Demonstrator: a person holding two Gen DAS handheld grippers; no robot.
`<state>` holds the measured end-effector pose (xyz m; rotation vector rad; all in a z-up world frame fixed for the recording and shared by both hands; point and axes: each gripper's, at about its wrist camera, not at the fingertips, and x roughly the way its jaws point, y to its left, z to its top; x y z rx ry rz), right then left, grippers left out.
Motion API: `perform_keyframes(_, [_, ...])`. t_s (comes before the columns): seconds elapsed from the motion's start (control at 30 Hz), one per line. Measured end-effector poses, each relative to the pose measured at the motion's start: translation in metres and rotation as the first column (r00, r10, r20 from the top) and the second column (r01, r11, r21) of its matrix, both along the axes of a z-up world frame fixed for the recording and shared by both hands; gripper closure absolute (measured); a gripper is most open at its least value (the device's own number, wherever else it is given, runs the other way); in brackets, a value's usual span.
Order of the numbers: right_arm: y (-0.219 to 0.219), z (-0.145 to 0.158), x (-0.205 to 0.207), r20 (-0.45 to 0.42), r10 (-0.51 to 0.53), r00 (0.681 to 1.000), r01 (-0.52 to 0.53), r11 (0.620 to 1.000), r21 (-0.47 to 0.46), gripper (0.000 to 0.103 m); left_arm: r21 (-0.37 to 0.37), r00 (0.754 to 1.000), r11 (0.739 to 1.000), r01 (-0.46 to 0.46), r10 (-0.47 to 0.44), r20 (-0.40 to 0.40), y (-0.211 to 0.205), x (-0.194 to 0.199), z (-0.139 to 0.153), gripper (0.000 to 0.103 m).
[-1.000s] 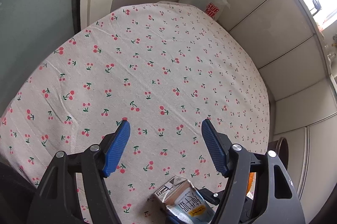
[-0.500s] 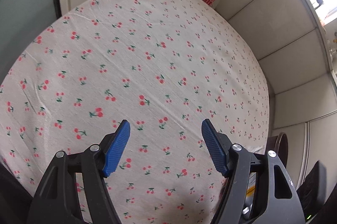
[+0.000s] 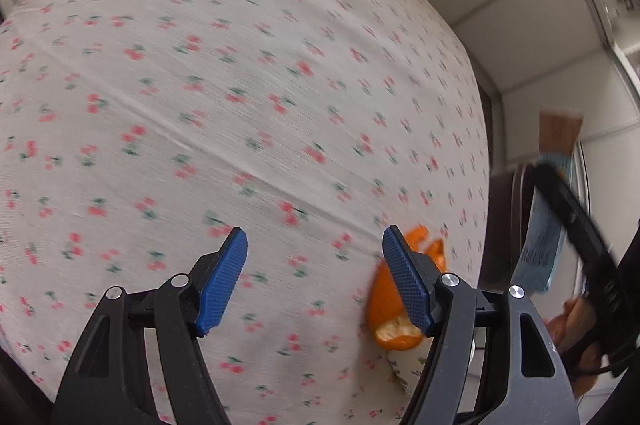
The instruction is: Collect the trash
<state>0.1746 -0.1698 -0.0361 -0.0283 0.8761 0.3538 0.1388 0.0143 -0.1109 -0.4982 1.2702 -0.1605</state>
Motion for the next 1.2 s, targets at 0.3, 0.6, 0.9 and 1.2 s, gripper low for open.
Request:
perform_keyframes(0.3, [-0.009, 0.008, -0.002, 0.021, -0.016, 1.000, 0.016, 1.000, 0.005, 0.047, 0.056, 0.991, 0.989, 0.134, -0.133, -0.026, -0.060, -0.004, -0.008, 0.034])
perform_keyframes(0.6, [-0.022, 0.010, 0.000, 0.014, -0.058, 0.998, 0.057, 0.997, 0.045, 0.047, 0.116, 0.980, 0.973, 0.199, -0.197, -0.022, -0.083, 0.000, -0.013, 0.044])
perform_keyframes(0.9, [-0.021, 0.010, 0.001, 0.012, -0.064, 0.998, 0.064, 0.997, 0.046, 0.047, 0.041, 0.979, 0.978, 0.203, -0.204, 0.028, -0.068, -0.003, -0.010, 0.083])
perform_keyframes(1.2, [-0.028, 0.014, -0.001, 0.026, -0.082, 0.996, 0.080, 0.994, 0.075, 0.047, -0.006, 0.994, 0.997, -0.074, 0.074, 0.082, 0.028, 0.008, 0.012, 0.084])
